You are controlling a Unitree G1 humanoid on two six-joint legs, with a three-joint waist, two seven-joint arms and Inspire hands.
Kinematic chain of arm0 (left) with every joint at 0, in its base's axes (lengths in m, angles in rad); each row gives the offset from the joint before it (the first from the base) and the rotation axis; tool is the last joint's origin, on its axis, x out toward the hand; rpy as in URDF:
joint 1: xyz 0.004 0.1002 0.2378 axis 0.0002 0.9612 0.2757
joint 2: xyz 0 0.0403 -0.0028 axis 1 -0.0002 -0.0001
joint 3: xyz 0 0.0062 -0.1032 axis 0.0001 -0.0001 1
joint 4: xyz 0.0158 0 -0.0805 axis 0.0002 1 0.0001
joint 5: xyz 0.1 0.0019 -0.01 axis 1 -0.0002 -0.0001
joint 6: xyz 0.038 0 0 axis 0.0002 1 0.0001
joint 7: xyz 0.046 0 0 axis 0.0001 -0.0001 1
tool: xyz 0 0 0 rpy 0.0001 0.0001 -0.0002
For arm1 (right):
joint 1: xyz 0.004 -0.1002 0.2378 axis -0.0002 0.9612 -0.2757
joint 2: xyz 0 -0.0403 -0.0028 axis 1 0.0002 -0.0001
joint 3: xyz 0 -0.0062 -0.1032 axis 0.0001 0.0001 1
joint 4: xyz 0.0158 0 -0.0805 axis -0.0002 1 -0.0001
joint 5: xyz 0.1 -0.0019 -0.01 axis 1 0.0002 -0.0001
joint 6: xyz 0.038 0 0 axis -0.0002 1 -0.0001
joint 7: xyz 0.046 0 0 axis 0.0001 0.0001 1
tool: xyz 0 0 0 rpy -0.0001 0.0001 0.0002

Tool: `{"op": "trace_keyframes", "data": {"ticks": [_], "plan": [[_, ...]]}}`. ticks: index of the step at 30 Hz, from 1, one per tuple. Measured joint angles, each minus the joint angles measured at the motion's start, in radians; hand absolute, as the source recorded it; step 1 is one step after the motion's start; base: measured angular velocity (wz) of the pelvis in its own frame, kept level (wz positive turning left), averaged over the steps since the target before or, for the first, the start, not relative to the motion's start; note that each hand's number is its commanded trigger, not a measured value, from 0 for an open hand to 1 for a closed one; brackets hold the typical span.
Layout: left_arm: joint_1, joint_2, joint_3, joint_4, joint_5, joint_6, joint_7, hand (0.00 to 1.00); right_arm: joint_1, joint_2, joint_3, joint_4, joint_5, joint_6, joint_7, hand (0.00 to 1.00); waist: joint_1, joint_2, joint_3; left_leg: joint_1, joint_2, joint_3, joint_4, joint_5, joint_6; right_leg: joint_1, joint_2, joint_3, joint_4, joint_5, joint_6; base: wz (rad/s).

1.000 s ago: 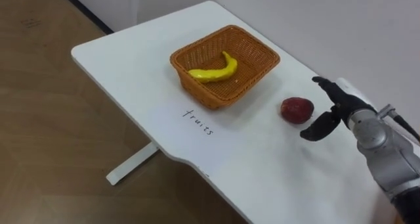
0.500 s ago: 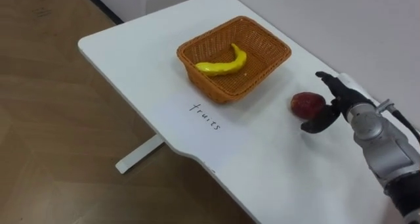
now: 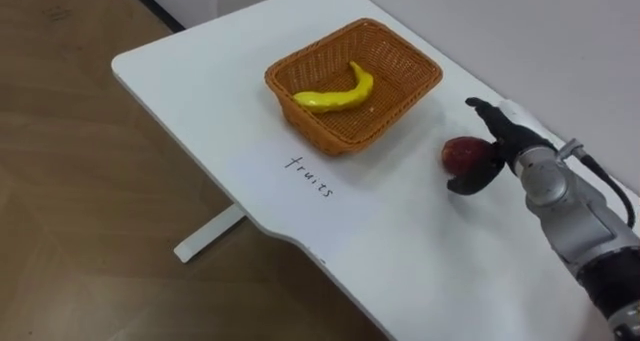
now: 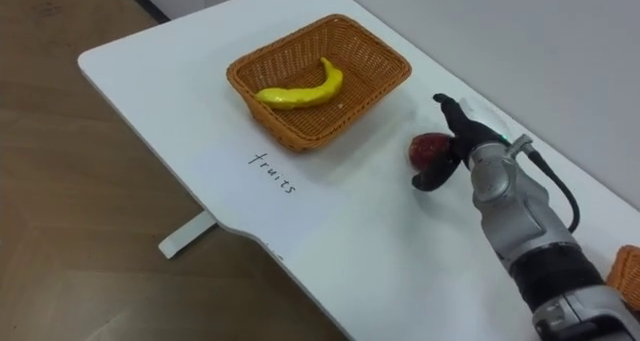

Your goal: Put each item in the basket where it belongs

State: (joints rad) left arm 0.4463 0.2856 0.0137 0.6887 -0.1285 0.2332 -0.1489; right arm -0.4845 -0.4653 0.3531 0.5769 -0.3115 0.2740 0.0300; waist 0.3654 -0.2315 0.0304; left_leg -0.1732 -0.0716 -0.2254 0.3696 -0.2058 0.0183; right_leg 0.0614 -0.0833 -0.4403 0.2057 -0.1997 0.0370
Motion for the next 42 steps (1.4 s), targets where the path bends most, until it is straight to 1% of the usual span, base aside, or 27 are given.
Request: {"op": "trace_keyframes", "data": {"ticks": [2, 4, 13, 16, 23, 25, 27, 32, 37, 42], "plan": [[0.0, 0.0, -0.003, 0.0, 0.0, 0.0, -0.001, 0.0, -0.004, 0.0, 0.014, 0.0, 0.001, -0.002, 0.002, 0.0, 0.001, 0.0, 0.0, -0.008, 0.005, 0.002, 0.007, 0.001, 0.0, -0.006, 0.002, 0.001, 0.0, 0.002, -0.003, -0.04], [-0.002, 0.0, -0.008, 0.0, 0.0, -0.001, -0.001, 0.0, -0.005, 0.0, 0.027, 0.002, 0.01, -0.013, 0.005, 0.0, 0.002, 0.001, 0.0008, -0.01, 0.006, 0.003, 0.008, 0.001, -0.001, -0.009, 0.003, 0.001, 0.0, 0.003, -0.004, 0.0], [-0.002, -0.001, -0.008, 0.0, 0.0, -0.015, 0.001, 0.0, -0.007, -0.001, 0.028, 0.005, 0.03, -0.034, 0.017, 0.0, 0.003, 0.001, 0.0009, -0.017, 0.01, 0.001, 0.008, -0.001, -0.006, -0.015, 0.01, 0.001, -0.001, 0.004, -0.005, 0.0], [-0.002, -0.003, -0.008, -0.002, 0.0, -0.021, 0.001, 0.0, -0.007, -0.001, 0.028, 0.007, 0.03, -0.034, 0.021, 0.0, 0.003, -0.001, -0.0008, -0.028, 0.01, 0.002, 0.008, 0.0, -0.007, -0.027, 0.011, 0.001, -0.001, 0.004, -0.006, 0.0], [-0.002, -0.007, -0.006, -0.001, 0.0, -0.029, 0.005, 0.0, -0.019, -0.01, 0.028, 0.019, 0.027, -0.037, 0.039, 0.0, 0.002, 0.002, 0.0013, -0.031, 0.011, 0.002, 0.007, -0.002, -0.007, -0.03, 0.01, -0.005, -0.002, 0.004, -0.006, 0.0], [-0.005, -0.007, -0.006, -0.002, 0.001, -0.036, 0.008, 0.0, -0.029, -0.02, 0.028, 0.031, 0.028, -0.047, 0.039, 0.0, 0.0, 0.001, 0.0002, -0.045, 0.011, 0.002, 0.008, -0.001, -0.007, -0.043, 0.01, -0.015, -0.002, 0.005, -0.007, 0.0], [-0.007, -0.006, -0.007, -0.001, 0.002, -0.037, 0.011, 0.0, -0.035, -0.025, 0.028, 0.038, 0.029, -0.049, 0.043, 0.0, 0.0, 0.003, 0.0011, -0.046, 0.011, 0.003, 0.008, 0.0, -0.008, -0.045, 0.009, -0.019, -0.002, 0.005, -0.008, 0.0], [-0.023, -0.004, -0.008, 0.001, 0.001, -0.039, 0.015, 0.0, -0.054, -0.027, 0.028, 0.075, 0.029, -0.07, 0.056, 0.0, 0.0, 0.003, 0.0014, -0.045, 0.013, 0.003, 0.006, 0.001, -0.008, -0.046, 0.01, -0.019, -0.002, 0.005, -0.008, 0.0], [-0.049, -0.001, -0.007, 0.033, 0.002, -0.036, 0.017, 0.0, -0.065, -0.037, 0.028, 0.088, 0.024, -0.063, 0.076, 0.0, -0.002, 0.003, 0.0011, -0.048, 0.012, 0.003, 0.006, 0.001, -0.008, -0.048, 0.01, -0.016, -0.002, 0.005, -0.008, 0.0], [-0.054, -0.001, -0.008, 0.039, 0.001, -0.035, 0.028, 0.0, -0.078, -0.037, 0.028, 0.115, 0.023, -0.06, 0.083, 0.0, -0.002, 0.001, 0.0, -0.049, 0.013, 0.003, 0.006, 0.001, -0.009, -0.049, 0.01, -0.015, -0.002, 0.006, -0.008, 0.0]]}}
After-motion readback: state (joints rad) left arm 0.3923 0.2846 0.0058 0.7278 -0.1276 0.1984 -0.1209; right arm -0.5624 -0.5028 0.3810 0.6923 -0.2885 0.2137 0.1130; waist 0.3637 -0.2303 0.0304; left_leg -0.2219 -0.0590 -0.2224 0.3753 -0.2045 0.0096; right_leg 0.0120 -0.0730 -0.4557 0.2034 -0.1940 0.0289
